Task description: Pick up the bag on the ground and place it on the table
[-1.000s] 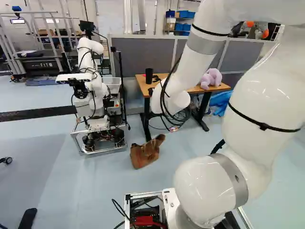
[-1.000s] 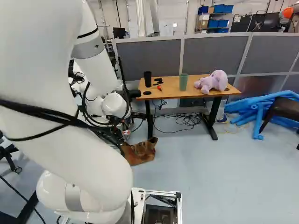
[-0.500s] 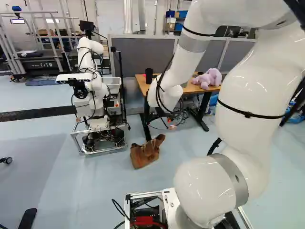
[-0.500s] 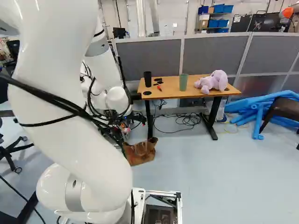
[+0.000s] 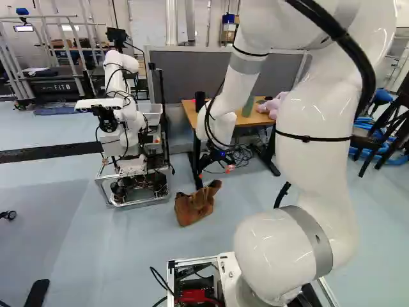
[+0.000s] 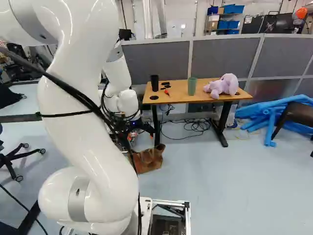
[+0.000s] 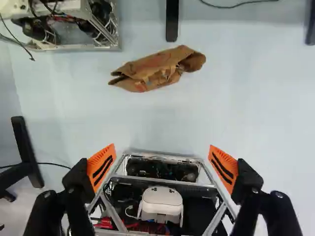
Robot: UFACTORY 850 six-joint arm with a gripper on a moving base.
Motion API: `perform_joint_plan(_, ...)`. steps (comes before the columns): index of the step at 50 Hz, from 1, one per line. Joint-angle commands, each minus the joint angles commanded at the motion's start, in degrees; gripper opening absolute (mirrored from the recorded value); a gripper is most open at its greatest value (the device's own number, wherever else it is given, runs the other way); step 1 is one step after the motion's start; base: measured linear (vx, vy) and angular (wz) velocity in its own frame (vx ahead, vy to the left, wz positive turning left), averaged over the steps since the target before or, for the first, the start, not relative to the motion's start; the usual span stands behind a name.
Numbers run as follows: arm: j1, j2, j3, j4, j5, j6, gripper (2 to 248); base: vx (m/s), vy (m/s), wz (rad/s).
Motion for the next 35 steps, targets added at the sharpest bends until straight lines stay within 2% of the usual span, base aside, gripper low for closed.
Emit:
perform_joint_plan(10,-0.3,-4.1,-3.7,0.0,-4.2,0.0,247,0.0,0.0,0.0)
perform_joint_plan(35,-0.9,-9.4,-10.8,0.0,-4.8,0.0,247,0.0,0.0,0.0)
